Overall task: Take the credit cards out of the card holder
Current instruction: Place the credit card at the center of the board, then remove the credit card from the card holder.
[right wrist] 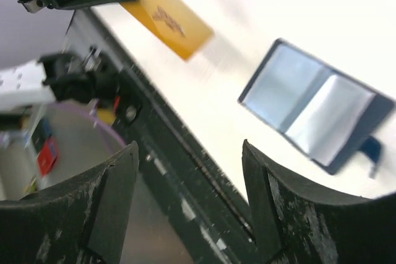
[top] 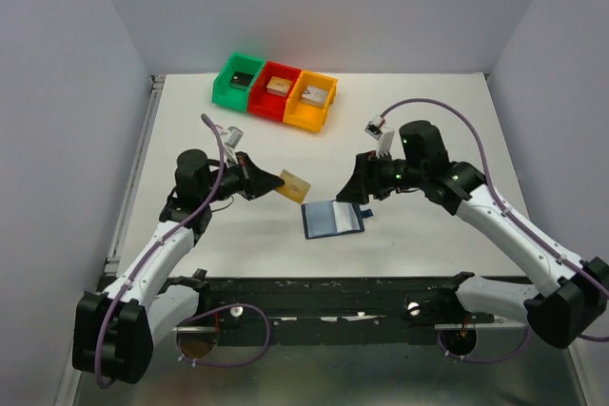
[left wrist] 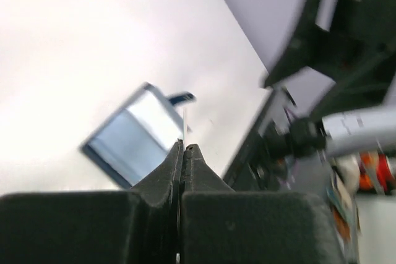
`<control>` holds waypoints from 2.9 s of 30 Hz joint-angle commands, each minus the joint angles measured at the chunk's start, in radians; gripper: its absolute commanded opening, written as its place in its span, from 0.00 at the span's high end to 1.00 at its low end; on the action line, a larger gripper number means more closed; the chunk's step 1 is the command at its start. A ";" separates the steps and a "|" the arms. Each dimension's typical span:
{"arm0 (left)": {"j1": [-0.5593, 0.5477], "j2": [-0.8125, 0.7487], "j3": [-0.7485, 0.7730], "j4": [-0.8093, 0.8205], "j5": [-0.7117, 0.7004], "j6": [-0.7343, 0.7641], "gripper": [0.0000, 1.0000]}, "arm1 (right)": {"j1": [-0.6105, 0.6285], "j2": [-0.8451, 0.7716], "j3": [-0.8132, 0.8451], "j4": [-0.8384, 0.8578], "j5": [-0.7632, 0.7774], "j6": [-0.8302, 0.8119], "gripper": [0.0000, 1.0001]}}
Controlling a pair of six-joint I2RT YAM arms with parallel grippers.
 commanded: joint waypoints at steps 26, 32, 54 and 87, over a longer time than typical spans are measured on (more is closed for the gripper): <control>0.479 0.802 0.080 0.601 -0.105 -0.429 1.00 | -0.008 -0.134 -0.366 0.296 0.279 0.174 0.31; 0.481 0.775 0.204 0.182 -0.188 -0.181 1.00 | -0.008 -0.078 -0.340 0.299 0.263 0.161 0.30; 0.479 0.766 0.284 -0.044 -0.278 -0.049 0.66 | -0.008 -0.020 -0.275 0.266 0.250 0.133 0.30; -0.196 0.092 0.145 -0.385 -1.058 0.011 0.01 | -0.011 0.123 -0.204 0.029 0.601 0.101 0.29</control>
